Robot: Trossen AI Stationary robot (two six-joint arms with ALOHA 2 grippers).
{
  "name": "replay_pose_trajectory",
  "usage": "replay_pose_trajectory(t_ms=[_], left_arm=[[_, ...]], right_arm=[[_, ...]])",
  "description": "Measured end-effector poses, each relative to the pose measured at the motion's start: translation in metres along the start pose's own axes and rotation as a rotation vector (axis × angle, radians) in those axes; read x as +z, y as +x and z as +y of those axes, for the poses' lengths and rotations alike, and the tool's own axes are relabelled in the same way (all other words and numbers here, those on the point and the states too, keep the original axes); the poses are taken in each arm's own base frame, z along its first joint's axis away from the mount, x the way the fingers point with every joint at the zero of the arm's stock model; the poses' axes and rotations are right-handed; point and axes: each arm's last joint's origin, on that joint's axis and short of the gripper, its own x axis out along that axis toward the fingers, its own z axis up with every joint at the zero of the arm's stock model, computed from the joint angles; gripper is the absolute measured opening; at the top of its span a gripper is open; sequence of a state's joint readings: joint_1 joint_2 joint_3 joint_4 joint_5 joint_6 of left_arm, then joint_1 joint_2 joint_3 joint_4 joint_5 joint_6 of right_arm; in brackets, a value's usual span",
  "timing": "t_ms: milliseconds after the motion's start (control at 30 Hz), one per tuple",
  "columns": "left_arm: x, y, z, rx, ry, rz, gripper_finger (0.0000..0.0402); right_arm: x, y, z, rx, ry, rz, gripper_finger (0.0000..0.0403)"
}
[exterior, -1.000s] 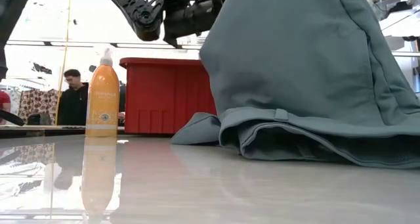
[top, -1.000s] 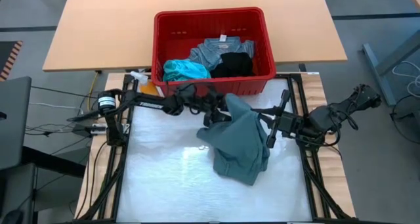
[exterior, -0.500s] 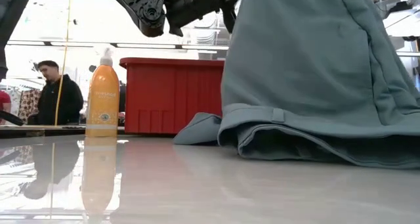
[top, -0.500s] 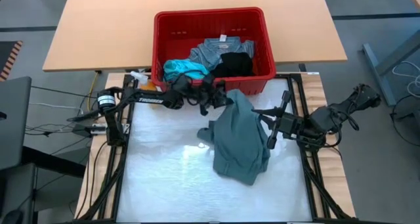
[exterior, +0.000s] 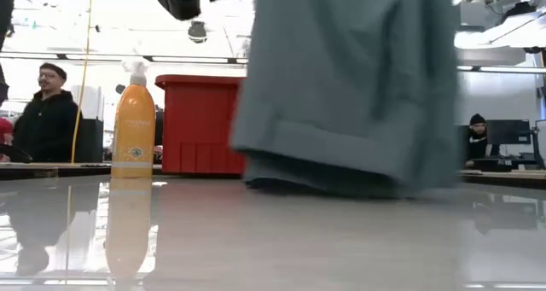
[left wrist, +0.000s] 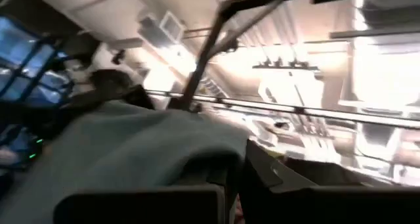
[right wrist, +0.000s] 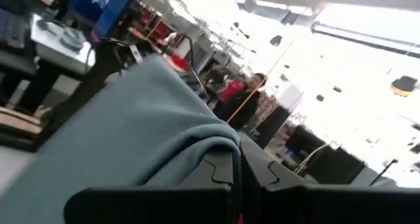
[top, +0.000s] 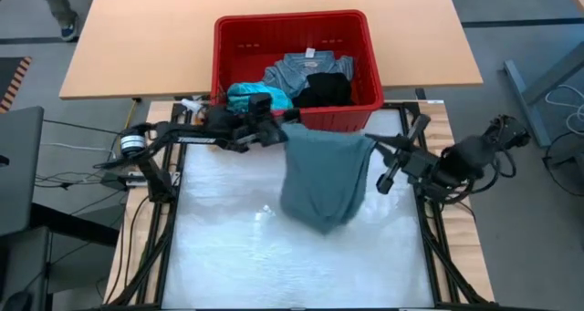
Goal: Fold Laundry from Bin
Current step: Fold the gray pants
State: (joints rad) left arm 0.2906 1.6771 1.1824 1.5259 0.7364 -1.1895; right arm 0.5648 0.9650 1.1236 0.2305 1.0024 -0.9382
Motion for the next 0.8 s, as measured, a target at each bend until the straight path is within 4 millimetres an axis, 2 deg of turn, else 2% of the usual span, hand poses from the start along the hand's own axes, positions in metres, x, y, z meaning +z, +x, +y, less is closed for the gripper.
replay_pose_trajectory(t_ms=[100, 200, 300, 367, 500, 633, 800], left_arm=[[0.016, 0.01, -0.021, 0.078, 0.057, 0.027, 0.0], [0.029, 0.013, -0.038, 0.293, 0.155, 0.074, 0.0], [0.035, 0.01, -0.053, 0.542, 0.286, 0.102, 0.0], [0.038, 0.007, -0.063, 0.645, 0.343, 0.099, 0.0], [0.042, 0.015, -0.085, 0.664, 0.399, 0.038, 0.0], [0.033, 0.025, -0.093, 0.65, 0.413, 0.031, 0.0], [0.018, 0.038, -0.103, 0.628, 0.451, 0.053, 0.0]], right_arm=[[0.0, 0.003, -0.005, -0.014, -0.025, -0.028, 0.0023], [0.0, 0.007, -0.007, -0.007, -0.034, -0.079, 0.0023], [0.0, 0.012, -0.011, 0.0, -0.017, -0.152, 0.0023], [0.001, 0.016, -0.013, -0.002, -0.008, -0.199, 0.0023], [0.001, 0.023, -0.013, 0.01, 0.025, -0.26, 0.0023], [0.007, 0.029, -0.009, 0.039, 0.064, -0.282, 0.0023], [0.029, 0.03, 0.006, 0.115, 0.097, -0.329, 0.0023]])
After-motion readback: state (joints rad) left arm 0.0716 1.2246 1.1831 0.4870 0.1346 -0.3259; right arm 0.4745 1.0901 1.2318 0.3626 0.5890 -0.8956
